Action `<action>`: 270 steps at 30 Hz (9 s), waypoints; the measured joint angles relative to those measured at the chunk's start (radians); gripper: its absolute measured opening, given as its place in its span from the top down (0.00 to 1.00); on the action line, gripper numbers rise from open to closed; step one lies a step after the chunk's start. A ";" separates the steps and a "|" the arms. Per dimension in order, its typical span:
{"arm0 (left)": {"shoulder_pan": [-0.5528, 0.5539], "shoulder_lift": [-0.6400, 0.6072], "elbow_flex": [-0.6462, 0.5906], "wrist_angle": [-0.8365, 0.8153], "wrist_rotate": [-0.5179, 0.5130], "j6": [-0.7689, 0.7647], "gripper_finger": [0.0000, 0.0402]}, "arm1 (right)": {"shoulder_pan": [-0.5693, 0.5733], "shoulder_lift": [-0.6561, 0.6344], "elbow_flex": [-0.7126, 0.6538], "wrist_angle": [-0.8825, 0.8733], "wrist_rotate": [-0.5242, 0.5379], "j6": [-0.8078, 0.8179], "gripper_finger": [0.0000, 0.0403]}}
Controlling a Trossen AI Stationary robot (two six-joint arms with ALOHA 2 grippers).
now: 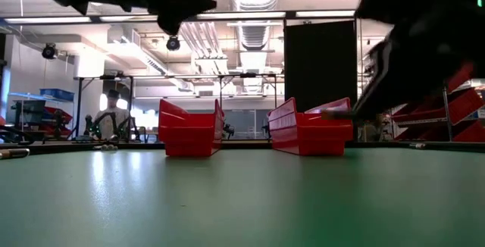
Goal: Sort batteries
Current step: Put the brown battery into the left red bin
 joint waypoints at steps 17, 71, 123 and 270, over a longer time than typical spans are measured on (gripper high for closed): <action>-0.241 0.527 0.271 -0.192 -0.015 -0.126 0.65 | -0.115 0.212 0.003 0.390 -0.199 -0.294 0.87; -0.187 0.983 0.801 -0.746 -0.028 -0.134 0.94 | 0.033 -0.011 -0.011 0.114 -0.114 -0.209 0.38; 0.609 0.604 0.746 -1.215 0.055 0.474 0.94 | -0.320 -0.324 0.019 -0.049 -0.206 -0.540 0.20; 0.082 -0.273 -0.238 0.157 0.120 0.083 0.73 | -1.473 -0.093 -0.185 -0.241 -0.077 0.749 0.43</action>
